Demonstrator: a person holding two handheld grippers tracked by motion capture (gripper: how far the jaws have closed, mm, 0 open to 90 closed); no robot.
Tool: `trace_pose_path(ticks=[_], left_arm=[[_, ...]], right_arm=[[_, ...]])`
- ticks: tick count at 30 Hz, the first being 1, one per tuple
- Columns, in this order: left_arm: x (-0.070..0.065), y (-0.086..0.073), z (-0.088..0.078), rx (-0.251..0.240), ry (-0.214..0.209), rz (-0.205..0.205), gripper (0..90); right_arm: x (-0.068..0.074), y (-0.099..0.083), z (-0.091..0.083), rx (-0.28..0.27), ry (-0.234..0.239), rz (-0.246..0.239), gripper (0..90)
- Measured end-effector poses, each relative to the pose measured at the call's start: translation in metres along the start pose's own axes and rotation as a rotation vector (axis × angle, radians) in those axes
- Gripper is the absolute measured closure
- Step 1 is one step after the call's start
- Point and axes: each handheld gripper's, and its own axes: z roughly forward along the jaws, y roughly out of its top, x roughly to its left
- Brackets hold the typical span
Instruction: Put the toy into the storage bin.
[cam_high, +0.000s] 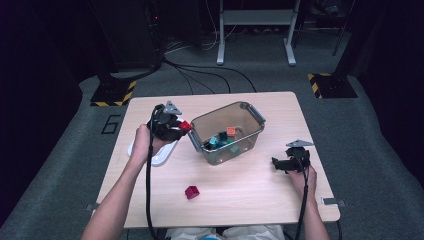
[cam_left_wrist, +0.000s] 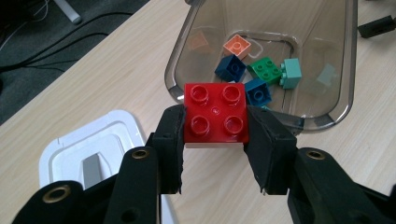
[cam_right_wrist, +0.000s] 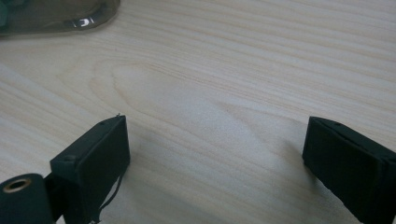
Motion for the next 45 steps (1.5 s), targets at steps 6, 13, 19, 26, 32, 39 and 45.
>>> trace_pose_path(ticks=[6,13,19,26,32,39,45], left_arm=[[-0.003,0.018,0.006,-0.001,-0.007,0.02,59.1],[-0.006,0.035,0.02,0.009,-0.018,0.039,59.1],[-0.007,0.047,0.039,0.03,-0.032,0.043,59.0],[-0.009,0.057,0.065,0.066,-0.059,0.041,59.0],[-0.011,0.062,0.089,0.114,-0.079,0.036,59.0],[-0.015,0.067,0.109,0.158,-0.098,0.046,58.9],[-0.019,0.072,0.118,0.176,-0.117,0.035,54.1]], right_arm=[[0.0,0.0,0.0,0.001,0.0,0.004,6.8],[0.0,0.0,0.0,0.001,0.0,0.003,6.9],[0.0,0.0,0.0,0.0,0.0,0.003,6.9],[0.0,0.0,0.0,0.001,0.001,0.003,6.9],[0.0,0.0,0.0,0.0,0.003,0.004,6.9],[0.0,0.0,0.0,0.001,0.002,0.004,6.9],[0.0,0.0,0.0,0.001,0.002,0.004,6.9]])
